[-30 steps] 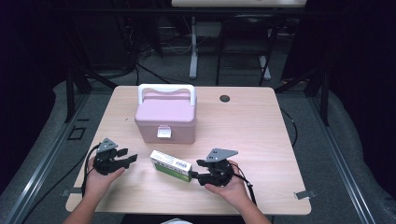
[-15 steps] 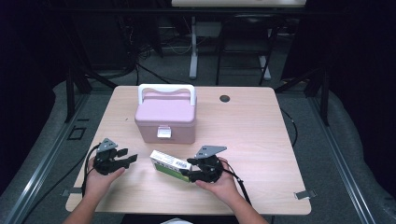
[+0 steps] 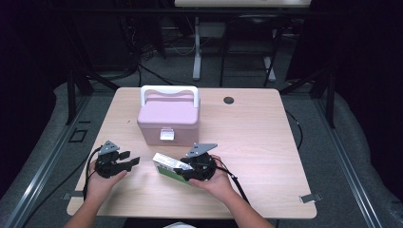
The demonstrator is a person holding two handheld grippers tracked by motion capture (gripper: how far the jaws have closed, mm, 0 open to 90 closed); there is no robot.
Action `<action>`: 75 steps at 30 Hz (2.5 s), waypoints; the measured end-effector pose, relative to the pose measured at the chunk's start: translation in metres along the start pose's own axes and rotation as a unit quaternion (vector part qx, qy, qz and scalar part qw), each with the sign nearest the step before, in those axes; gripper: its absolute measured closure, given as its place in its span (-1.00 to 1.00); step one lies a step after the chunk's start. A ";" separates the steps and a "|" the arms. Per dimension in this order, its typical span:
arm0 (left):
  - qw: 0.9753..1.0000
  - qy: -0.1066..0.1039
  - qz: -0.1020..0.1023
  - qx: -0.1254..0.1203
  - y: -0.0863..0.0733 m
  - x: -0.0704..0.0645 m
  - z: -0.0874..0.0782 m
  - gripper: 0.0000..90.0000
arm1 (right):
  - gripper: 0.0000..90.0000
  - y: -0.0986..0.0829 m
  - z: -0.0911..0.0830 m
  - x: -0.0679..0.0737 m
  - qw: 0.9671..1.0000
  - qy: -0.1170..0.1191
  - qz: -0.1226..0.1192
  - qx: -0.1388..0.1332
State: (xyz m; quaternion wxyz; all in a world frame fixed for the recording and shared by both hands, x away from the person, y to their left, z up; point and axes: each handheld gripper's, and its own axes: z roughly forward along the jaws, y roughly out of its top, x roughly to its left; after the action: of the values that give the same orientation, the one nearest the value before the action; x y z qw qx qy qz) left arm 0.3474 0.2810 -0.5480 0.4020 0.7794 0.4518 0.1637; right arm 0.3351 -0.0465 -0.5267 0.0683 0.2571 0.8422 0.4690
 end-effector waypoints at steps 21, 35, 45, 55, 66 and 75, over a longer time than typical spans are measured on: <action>1.000 -0.001 -0.009 -0.006 0.000 0.002 0.000 0.01 | 0.37 0.002 -0.002 0.001 0.999 -0.005 -0.035 0.026; 1.000 0.002 -0.012 -0.006 -0.001 0.002 0.001 0.01 | 0.37 -0.022 -0.052 -0.025 0.998 -0.051 -0.012 0.031; 1.000 0.003 -0.016 -0.005 -0.001 0.002 0.001 0.01 | 0.37 -0.053 -0.110 -0.056 0.992 -0.120 0.034 0.023; 1.000 0.004 -0.017 -0.004 -0.001 0.002 0.003 0.01 | 0.37 -0.083 -0.159 -0.077 0.982 -0.176 0.060 0.017; 1.000 0.003 -0.017 -0.002 -0.001 0.002 0.002 0.01 | 0.37 -0.094 -0.179 -0.090 0.981 -0.179 0.072 0.017; 1.000 0.003 -0.019 -0.004 -0.001 0.002 0.002 0.01 | 0.36 -0.100 -0.185 -0.092 0.979 -0.189 0.081 0.013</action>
State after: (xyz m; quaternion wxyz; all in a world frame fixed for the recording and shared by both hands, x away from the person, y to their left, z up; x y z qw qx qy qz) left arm 0.3495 0.2821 -0.5507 0.4069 0.7685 0.4669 0.1608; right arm 0.3108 -0.2748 -0.5191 0.1847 0.4090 0.7965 0.4052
